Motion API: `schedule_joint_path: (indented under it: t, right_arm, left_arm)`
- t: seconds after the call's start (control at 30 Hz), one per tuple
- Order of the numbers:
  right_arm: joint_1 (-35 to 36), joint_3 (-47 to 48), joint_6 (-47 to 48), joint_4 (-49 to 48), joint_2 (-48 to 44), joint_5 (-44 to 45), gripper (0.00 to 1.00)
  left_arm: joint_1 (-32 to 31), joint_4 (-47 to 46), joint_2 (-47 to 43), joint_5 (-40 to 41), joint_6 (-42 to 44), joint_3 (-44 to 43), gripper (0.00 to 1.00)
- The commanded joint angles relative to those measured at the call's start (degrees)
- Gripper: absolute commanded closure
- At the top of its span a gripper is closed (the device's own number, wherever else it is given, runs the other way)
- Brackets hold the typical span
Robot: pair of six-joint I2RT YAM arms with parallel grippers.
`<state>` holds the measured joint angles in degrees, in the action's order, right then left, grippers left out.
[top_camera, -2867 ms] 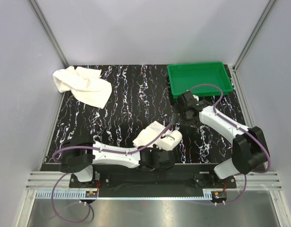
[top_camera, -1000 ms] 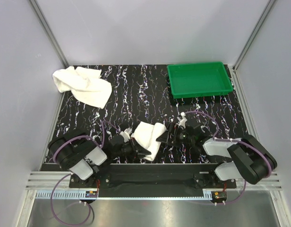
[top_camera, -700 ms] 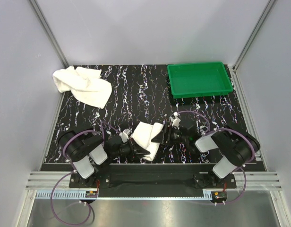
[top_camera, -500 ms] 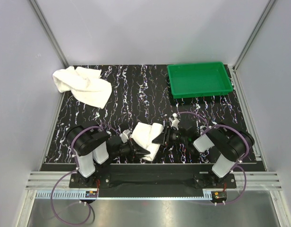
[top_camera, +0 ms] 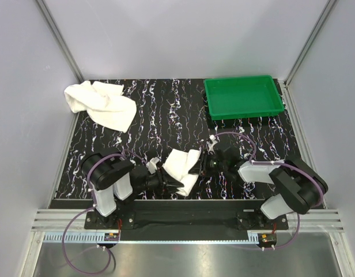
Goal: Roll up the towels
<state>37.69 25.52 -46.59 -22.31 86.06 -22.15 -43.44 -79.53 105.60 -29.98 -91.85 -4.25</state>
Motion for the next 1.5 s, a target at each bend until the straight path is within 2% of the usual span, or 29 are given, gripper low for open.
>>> schedule_joint_path:
  t: [0.0,0.13,0.17,0.23,0.27,0.3,0.33,0.37,0.4,0.43,0.57,0.7,0.77,0.9,1.1,1.2,1.27,1.33,1.47]
  right_arm:
    - [-0.3,3.2,4.4,16.8,-3.9,8.3,0.83]
    - [-0.3,4.1,4.9,22.0,-5.5,9.5,0.84]
    - [-0.3,4.6,5.1,25.2,-5.7,10.0,0.86]
    - [-0.2,5.2,5.4,27.6,-6.3,10.8,0.86]
    - [-0.3,6.1,5.7,30.4,-6.6,11.4,0.86]
    - [-0.3,6.6,5.8,31.7,-6.9,12.5,0.86]
    - [-0.3,7.0,6.0,33.1,-7.4,13.1,0.86]
    - [-0.3,8.3,6.4,36.0,-7.6,14.3,0.86]
    - [-0.3,8.9,6.7,37.3,-7.7,14.8,0.87]
    - [-0.3,10.2,7.0,38.5,-7.8,15.1,0.87]
    - [-0.2,13.4,8.2,44.3,-6.8,16.1,0.87]
    - [-0.1,15.7,8.5,47.1,-4.6,16.0,0.88]
    - [0.0,16.3,8.4,48.0,-4.1,16.1,0.88]
    - [0.2,16.9,8.6,49.1,-3.5,16.4,0.89]
    - [0.3,17.4,8.6,49.0,-2.7,16.2,0.89]
    - [0.3,17.4,8.5,48.9,-2.5,16.1,0.9]
    - [0.5,17.2,8.5,48.9,-2.4,15.9,0.9]
    - [0.5,17.2,8.6,48.8,-2.1,15.7,0.9]
    - [0.4,17.3,8.6,48.7,-2.0,15.4,0.9]
  left_arm:
    - [-0.2,6.3,-4.8,-0.5,5.8,2.0,0.64]
    - [-0.2,21.9,-11.4,1.2,12.4,-1.4,0.59]
    - [-0.3,30.1,-13.2,1.9,15.4,-2.2,0.59]
    - [-0.9,39.1,-18.9,5.3,19.0,-5.1,0.58]
    - [-1.3,48.8,-21.0,6.8,20.6,-6.2,0.58]
    - [-1.8,54.4,-23.3,8.9,24.4,-7.8,0.58]
    - [-3.7,60.2,-27.6,14.4,26.4,-11.6,0.58]
    - [-5.0,71.8,-29.7,17.9,30.2,-14.1,0.58]
    - [-6.5,77.2,-31.4,21.8,31.7,-16.6,0.58]
    - [-9.8,85.5,-33.9,28.7,33.0,-21.5,0.58]
    - [-17.8,96.6,-34.9,42.4,37.6,-30.9,0.57]
    - [-27.2,102.2,-29.7,54.5,39.9,-39.3,0.57]
    - [-30.4,105.2,-27.3,58.0,40.6,-42.3,0.56]
    - [-39.2,111.1,-18.4,67.3,41.9,-52.4,0.53]
    - [-43.9,117.8,-7.7,73.7,42.6,-63.7,0.51]
    - [-45.5,118.8,-6.8,75.8,43.9,-66.0,0.48]
    - [-45.8,117.8,-6.6,76.3,45.6,-66.3,0.41]
    - [-46.1,116.1,-6.3,76.6,48.3,-66.1,0.26]
    - [-46.3,115.6,-4.7,77.0,51.0,-66.5,0.23]
